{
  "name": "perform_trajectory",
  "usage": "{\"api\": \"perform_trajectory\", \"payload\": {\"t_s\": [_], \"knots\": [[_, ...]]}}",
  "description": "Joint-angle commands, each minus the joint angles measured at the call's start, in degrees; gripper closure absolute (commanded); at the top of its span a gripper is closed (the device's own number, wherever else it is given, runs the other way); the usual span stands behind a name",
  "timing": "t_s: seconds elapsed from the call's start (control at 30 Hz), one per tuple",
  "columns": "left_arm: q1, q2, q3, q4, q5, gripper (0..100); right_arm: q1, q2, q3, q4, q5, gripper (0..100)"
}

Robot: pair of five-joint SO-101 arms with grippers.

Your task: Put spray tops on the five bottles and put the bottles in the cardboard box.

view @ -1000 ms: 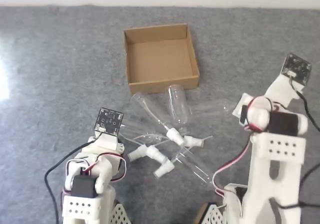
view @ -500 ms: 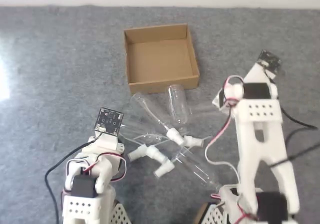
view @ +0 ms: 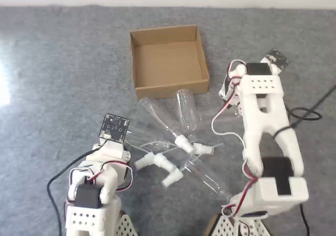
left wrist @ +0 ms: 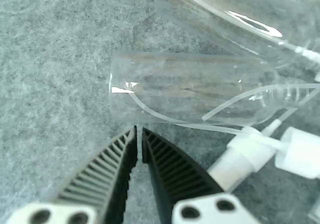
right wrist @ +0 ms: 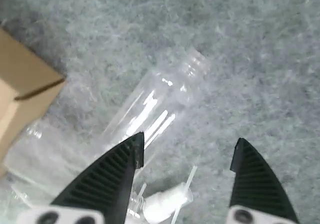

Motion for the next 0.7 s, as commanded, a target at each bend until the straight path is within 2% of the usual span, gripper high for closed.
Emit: {"api": "perform_trajectory", "payload": {"t_s": [0.0,0.43,0.67], "knots": [[-0.26,-1.32,-0.57,0.18,-0.26,98,-0.4,1.54,-5.36,-0.75,-0.79,73.8],[-0.26,-1.32,-0.57,0.18,-0.26,98,-0.22,16.75,-13.71,-0.31,-0.44,73.9],[-0.26,-1.32,-0.57,0.18,-0.26,98,-0.13,19.03,-14.59,-0.22,-0.44,74.0]]}}
